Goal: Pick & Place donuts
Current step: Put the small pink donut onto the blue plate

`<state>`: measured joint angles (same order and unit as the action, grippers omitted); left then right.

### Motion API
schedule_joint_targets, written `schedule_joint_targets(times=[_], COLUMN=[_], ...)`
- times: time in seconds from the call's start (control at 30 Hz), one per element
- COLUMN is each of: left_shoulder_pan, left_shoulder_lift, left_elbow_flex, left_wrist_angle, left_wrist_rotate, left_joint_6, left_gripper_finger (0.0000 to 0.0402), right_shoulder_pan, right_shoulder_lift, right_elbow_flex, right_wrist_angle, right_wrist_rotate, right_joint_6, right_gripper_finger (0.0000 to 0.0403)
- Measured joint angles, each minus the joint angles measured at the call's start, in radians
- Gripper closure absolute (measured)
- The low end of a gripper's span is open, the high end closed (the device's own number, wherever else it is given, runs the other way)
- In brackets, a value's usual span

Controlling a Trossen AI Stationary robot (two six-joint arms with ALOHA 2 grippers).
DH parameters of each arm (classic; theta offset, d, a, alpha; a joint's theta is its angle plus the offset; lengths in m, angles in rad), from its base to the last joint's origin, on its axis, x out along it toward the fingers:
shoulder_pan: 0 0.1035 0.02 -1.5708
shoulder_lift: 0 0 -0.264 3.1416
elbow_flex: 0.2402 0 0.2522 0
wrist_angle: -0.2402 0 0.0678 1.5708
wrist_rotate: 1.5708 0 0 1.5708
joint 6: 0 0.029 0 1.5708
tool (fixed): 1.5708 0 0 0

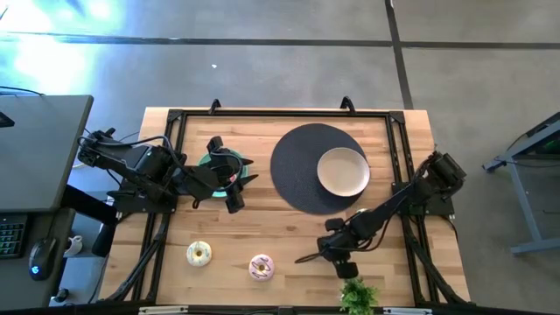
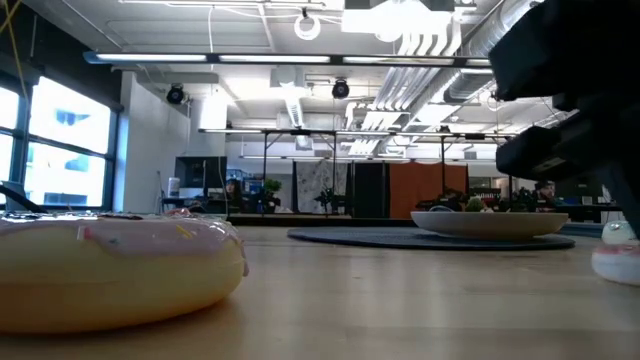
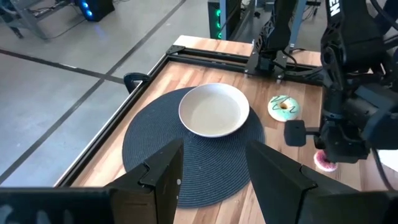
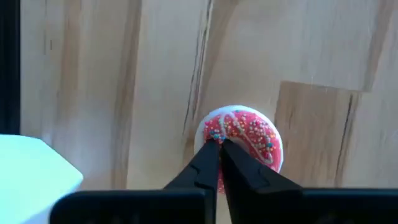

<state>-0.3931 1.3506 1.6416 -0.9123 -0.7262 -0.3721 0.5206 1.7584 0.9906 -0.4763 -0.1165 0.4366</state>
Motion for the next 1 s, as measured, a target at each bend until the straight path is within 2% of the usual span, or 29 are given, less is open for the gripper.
schedule_joint_targets(times=[0.13,0.27,0.4,0.5,0.57,0.67,0.77,0.83,0.9,1.0], left_shoulder_pan=[0.000,0.000,0.000,0.000,0.000,0.000,0.000,0.000,0.000,0.000], left_shoulder_lift=[0.000,0.000,0.000,0.000,-0.005,-0.013,-0.022,-0.025,-0.029,-0.037], left_elbow_flex=[0.000,0.000,0.000,0.000,0.002,0.015,0.016,0.016,0.016,0.016], left_wrist_angle=[0.000,0.002,0.002,0.001,-0.005,-0.004,-0.007,-0.006,-0.006,-0.003], left_wrist_rotate=[-0.001,-0.008,-0.042,-0.051,-0.051,-0.058,-0.065,-0.066,-0.067,-0.076], left_joint_6=[0.000,0.000,0.008,0.009,0.020,0.037,0.043,0.053,0.054,0.070], left_gripper_finger=[0.0229,0.0229,0.0229,0.0229,0.0229,0.0229,0.0229,0.0229,0.0229,0.0229], right_shoulder_pan=[-0.028,-0.064,-0.123,-0.176,-0.219,-0.302,-0.385,-0.433,-0.476,-0.534], right_shoulder_lift=[0.002,0.003,0.002,0.009,0.028,0.077,0.144,0.194,0.248,0.335], right_elbow_flex=[0.033,0.105,0.168,0.172,0.172,0.173,0.173,0.174,0.178,0.228], right_wrist_angle=[0.002,0.022,0.118,0.299,0.464,0.715,0.953,1.086,1.166,1.182], right_wrist_rotate=[0.003,0.069,0.250,0.401,0.439,0.367,0.290,0.275,0.266,0.248], right_joint_6=[-0.026,-0.130,-0.205,-0.265,-0.316,-0.386,-0.391,-0.384,-0.348,-0.288], right_gripper_finger=[0.0381,0.0395,0.0394,0.0395,0.0399,0.0398,0.0399,0.0400,0.0400,0.0401])
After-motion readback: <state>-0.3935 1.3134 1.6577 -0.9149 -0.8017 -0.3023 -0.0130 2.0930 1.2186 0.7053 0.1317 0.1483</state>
